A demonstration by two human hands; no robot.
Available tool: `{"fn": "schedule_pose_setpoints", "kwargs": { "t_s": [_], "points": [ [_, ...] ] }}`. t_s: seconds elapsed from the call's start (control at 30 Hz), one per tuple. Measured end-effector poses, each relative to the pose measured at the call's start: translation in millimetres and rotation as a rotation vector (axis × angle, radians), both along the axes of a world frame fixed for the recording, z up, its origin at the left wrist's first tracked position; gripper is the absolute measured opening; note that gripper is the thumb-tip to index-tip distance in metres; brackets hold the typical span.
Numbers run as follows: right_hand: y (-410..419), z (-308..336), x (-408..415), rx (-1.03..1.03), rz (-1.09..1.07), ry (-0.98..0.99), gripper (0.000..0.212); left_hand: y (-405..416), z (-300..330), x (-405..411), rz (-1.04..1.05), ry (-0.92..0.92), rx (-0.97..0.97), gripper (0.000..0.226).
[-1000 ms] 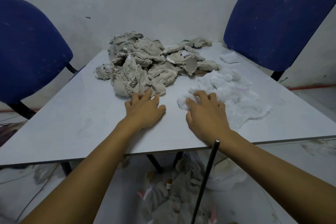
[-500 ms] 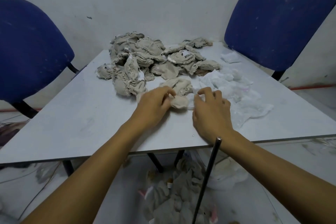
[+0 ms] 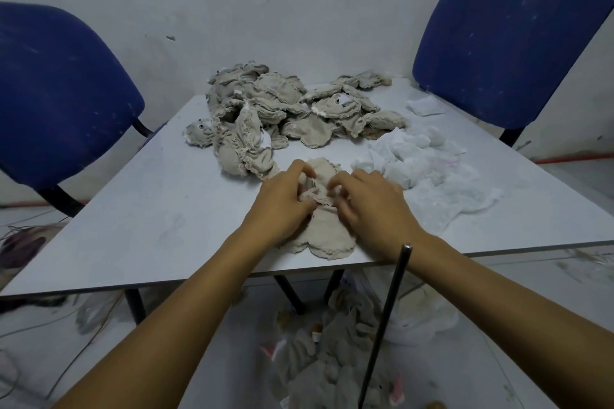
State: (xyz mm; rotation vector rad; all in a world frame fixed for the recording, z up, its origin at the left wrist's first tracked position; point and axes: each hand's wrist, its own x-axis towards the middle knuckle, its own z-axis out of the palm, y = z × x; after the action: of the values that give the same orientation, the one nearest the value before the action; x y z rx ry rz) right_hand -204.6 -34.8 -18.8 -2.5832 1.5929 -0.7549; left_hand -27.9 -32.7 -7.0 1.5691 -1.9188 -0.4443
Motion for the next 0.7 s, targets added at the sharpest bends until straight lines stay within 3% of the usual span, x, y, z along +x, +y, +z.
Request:
{"fn": "schedule_pose_setpoints", "kwargs": {
  "t_s": [0.07, 0.13, 0.3, 0.4, 0.47, 0.57, 0.63, 0.67, 0.7],
  "points": [
    [-2.8, 2.9, 0.7, 0.026, 0.071, -0.018, 0.037, 1.8, 2.7, 2.5, -0.009, 0.101, -0.025, 0.034],
    [-5.3, 4.2, 0.5, 0.046, 0.129, -0.04, 0.036, 2.6, 5.9, 5.4, -0.039, 0.21, -0.038, 0.041],
    [-6.3, 8.4, -2.1, 0.18, 0.288, -0.223, 0.048, 2.8, 11.2, 14.0, -0.194, 0.311, -0.045, 0.051],
    [-6.1, 16.2, -4.8, 0.361, 0.322, -0.237, 0.033, 3.9, 14.3, 17.9, -0.248, 0.389, 0.001, 0.05],
    [-5.8, 20.9, -5.0, 0.453, 0.375, -0.156, 0.018, 5.3, 18.0, 20.4, -0.287, 0.387, 0.037, 0.047],
    [-5.0, 24.6, -7.1, 0.456, 0.411, -0.12, 0.024, 8.7, 21.4, 22.3, -0.377, 0.177, 0.103, 0.031],
    [-4.7, 22.3, -10.6, 0.387, 0.377, -0.233, 0.023, 11.5, 21.0, 19.5, -0.389, 0.061, 0.154, 0.011],
    [-4.6, 20.8, -13.4, 0.368, 0.359, -0.312, 0.022, 14.0, 21.5, 17.4, -0.391, 0.078, 0.194, 0.003],
    [-4.7, 19.8, -16.1, 0.364, 0.352, -0.377, 0.019, 16.6, 22.2, 15.9, -0.4, 0.133, 0.244, 0.008]
  ]
}}
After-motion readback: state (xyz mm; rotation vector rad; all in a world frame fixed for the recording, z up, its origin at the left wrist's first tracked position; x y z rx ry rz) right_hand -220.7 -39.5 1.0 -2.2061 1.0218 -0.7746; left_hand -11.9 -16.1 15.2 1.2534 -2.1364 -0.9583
